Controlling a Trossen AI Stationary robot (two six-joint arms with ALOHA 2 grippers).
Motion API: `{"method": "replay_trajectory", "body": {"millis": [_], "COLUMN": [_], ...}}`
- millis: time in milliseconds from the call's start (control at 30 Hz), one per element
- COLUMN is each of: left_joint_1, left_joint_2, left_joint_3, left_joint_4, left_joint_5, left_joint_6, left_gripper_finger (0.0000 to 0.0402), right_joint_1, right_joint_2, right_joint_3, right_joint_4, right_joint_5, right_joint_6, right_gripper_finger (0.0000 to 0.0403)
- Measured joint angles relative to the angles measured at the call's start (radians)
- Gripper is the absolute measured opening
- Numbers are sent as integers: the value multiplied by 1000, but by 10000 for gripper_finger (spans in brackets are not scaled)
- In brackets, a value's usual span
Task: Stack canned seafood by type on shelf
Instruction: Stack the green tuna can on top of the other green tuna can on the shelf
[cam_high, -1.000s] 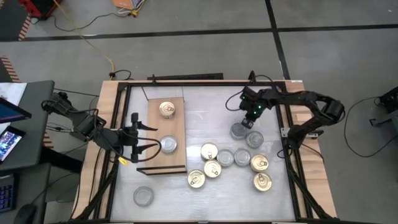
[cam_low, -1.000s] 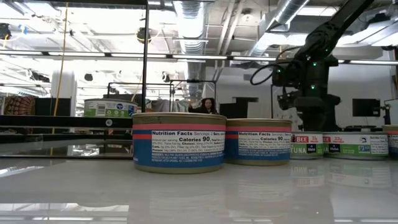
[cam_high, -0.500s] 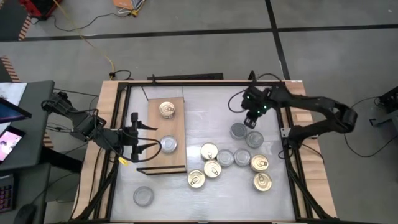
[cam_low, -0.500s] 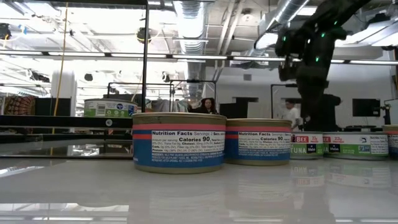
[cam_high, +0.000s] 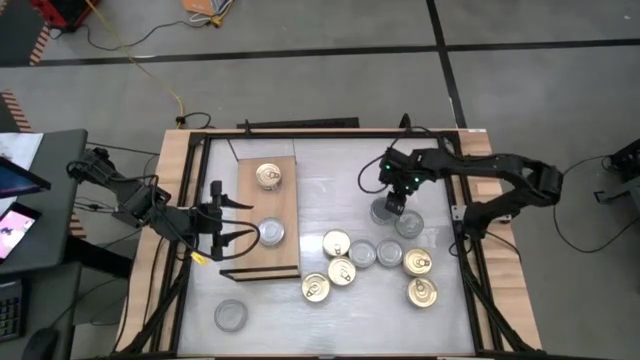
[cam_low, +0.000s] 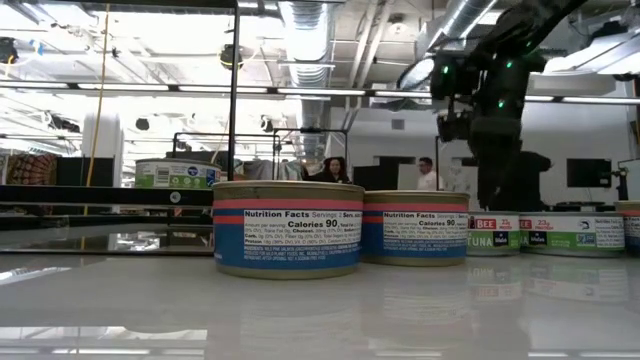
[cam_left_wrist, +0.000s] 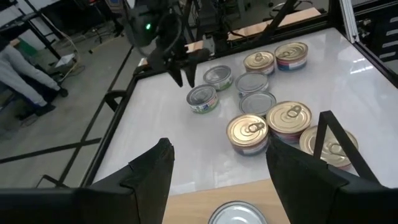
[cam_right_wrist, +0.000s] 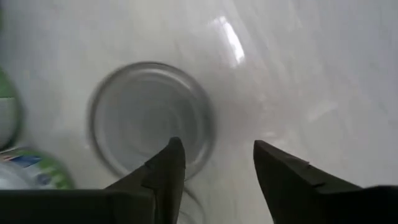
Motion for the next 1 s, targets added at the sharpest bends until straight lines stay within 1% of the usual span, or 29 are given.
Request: {"method": "replay_trajectory", "body": {"millis": [133,267,367,500,533,567,633,700,800,867,1000], "left_joint_1": [0,0,0,0,0,0,0,0,0,0,0], "left_joint_2": [0,0,0,0,0,0,0,0,0,0,0], "left_joint_3": [0,0,0,0,0,0,0,0,0,0,0], "left_joint_4": [-1,-2,-2,-1,-2,-1,-2,-1,-1,-1,-1], "left_joint_5": [4,4,4,4,4,5,5,5,5,5,-9], "left_joint_6": [-1,0,0,-6,-11,-16,-24,-26,-28,-29,-23], "left_gripper_finger": [245,245,245,245,245,245,245,245,245,245,245], "right_joint_1": [-53,-65,-81,-122,-134,-147,-171,-200,-216,-189,-92], "right_joint_2": [69,123,149,166,166,167,169,147,92,33,-53], "right_joint_3": [0,4,2,-4,-13,-24,-43,-56,-63,-60,-60], "right_joint_4": [16,29,29,25,37,47,54,62,60,60,40], "right_joint_5": [-27,-56,-59,-58,-58,-58,-45,-31,-44,-51,-56], "right_joint_6": [-12,-37,-50,-49,-48,-48,-48,-49,-43,-30,2], "right_gripper_finger": [182,139,94,23,15,14,23,40,61,70,90]}}
